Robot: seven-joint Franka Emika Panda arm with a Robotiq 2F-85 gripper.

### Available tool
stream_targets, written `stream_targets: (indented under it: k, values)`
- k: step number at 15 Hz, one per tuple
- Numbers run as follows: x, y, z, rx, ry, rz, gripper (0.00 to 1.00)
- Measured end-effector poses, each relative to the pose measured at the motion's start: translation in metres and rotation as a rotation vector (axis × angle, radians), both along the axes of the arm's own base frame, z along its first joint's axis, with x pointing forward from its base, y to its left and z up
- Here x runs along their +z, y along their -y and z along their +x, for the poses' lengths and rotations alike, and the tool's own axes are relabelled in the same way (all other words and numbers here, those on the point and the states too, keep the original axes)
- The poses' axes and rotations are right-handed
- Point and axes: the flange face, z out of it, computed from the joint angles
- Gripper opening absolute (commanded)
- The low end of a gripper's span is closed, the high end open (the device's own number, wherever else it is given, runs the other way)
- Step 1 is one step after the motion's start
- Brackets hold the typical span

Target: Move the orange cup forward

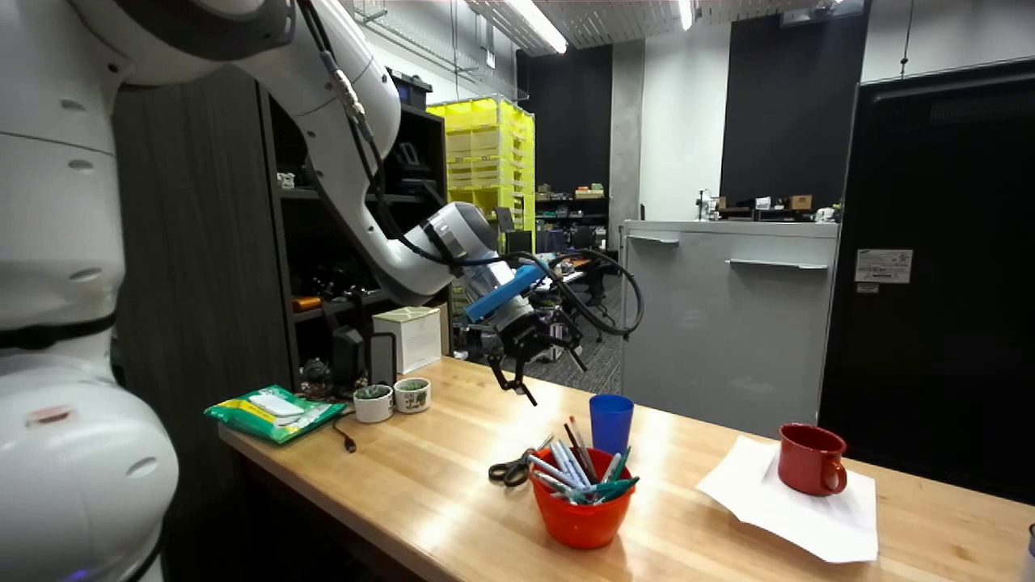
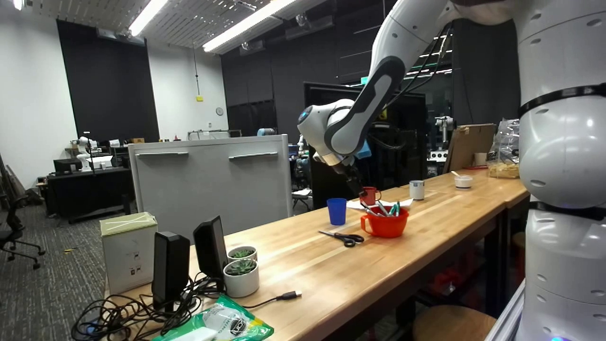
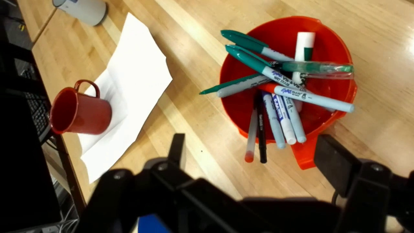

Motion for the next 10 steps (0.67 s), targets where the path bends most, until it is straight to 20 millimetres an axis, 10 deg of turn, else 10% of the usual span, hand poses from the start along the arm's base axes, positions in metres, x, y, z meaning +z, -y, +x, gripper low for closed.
stream_targets:
  k: [10]
  values:
    - [-0.053,-0.024,0.039,0.24,-0.273,-0.106,1.0]
